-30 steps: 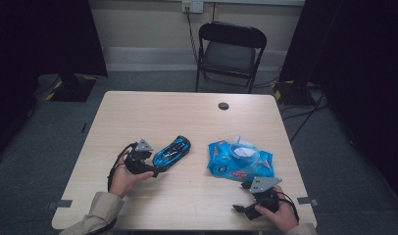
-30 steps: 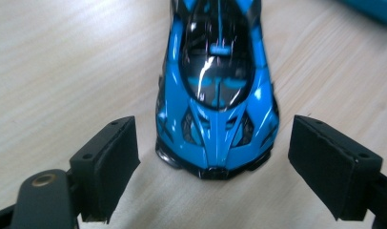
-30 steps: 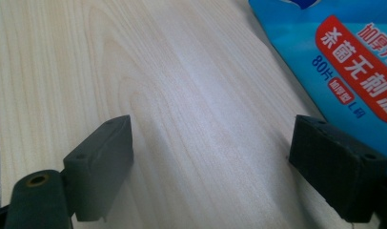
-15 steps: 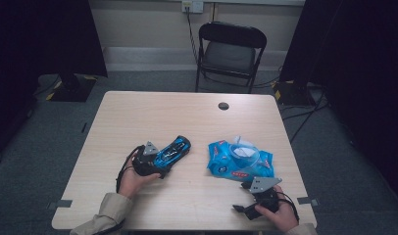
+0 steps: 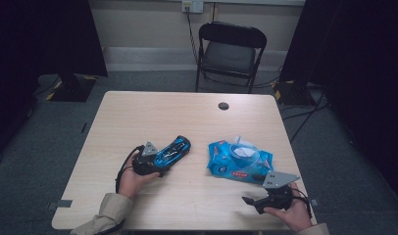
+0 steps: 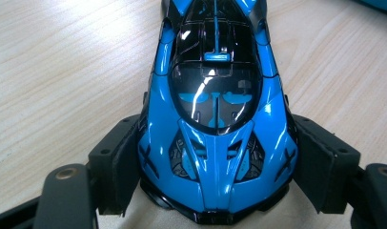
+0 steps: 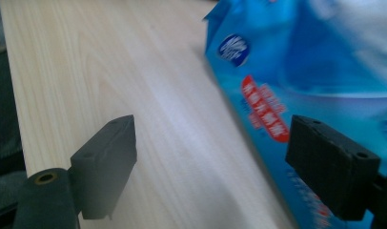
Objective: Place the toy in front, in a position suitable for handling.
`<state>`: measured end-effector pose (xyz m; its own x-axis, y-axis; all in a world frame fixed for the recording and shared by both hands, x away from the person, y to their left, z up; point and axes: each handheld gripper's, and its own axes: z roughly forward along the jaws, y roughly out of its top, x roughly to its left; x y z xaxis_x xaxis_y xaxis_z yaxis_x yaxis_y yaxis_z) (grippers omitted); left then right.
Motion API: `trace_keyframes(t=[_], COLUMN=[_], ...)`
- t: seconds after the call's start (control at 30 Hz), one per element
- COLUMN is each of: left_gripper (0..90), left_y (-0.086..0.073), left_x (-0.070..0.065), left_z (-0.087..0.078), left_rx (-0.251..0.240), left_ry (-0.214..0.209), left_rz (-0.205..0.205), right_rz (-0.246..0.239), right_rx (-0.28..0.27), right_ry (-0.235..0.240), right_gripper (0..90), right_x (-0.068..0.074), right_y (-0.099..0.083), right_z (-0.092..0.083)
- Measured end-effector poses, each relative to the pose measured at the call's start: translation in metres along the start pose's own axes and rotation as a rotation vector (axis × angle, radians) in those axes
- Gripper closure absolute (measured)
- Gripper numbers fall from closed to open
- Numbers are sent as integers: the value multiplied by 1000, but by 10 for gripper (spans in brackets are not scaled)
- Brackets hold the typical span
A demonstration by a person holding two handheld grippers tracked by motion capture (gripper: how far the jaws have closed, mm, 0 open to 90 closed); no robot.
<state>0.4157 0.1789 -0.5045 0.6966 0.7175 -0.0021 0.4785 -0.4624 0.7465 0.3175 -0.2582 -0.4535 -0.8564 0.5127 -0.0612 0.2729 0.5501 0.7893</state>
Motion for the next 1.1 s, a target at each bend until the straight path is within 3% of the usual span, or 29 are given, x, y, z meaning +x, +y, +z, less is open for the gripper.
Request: trace_keyframes(t=[0.1,0.13,0.2,0.37,0.43,0.63,0.8,0.93,0.97,1.0,1.1], left_gripper=[254,254,254,254,254,255,255,255,255,255,255], left_y=[0,0,0,0,0,0,0,0,0,0,0], left_x=[0,0,0,0,0,0,0,0,0,0,0], left_z=[0,0,0,0,0,0,0,0,0,0,0], left_rx=[0,0,-1,0,-1,-1,-1,-1,-1,-1,-1], left_ry=[-2,-2,-3,-3,-4,-8,-6,-3,-3,-3,-3], left_rz=[0,0,0,2,1,-1,0,1,1,1,1], right_rz=[40,40,97,144,175,197,192,161,147,147,183], right_rx=[-7,-7,-18,-17,-20,5,2,13,21,25,23], right_ry=[-58,-58,-121,-208,-198,-152,-186,-222,-250,-258,-256], right_gripper=[167,167,155,155,156,174,148,180,242,249,337], right_x=[-9,-9,-23,-43,-52,-60,-58,-55,-53,-53,-53], right_y=[1,1,-2,-4,-5,-4,-2,-4,-6,-6,-6], right_z=[-10,-10,-17,-16,-11,14,26,30,31,31,31])
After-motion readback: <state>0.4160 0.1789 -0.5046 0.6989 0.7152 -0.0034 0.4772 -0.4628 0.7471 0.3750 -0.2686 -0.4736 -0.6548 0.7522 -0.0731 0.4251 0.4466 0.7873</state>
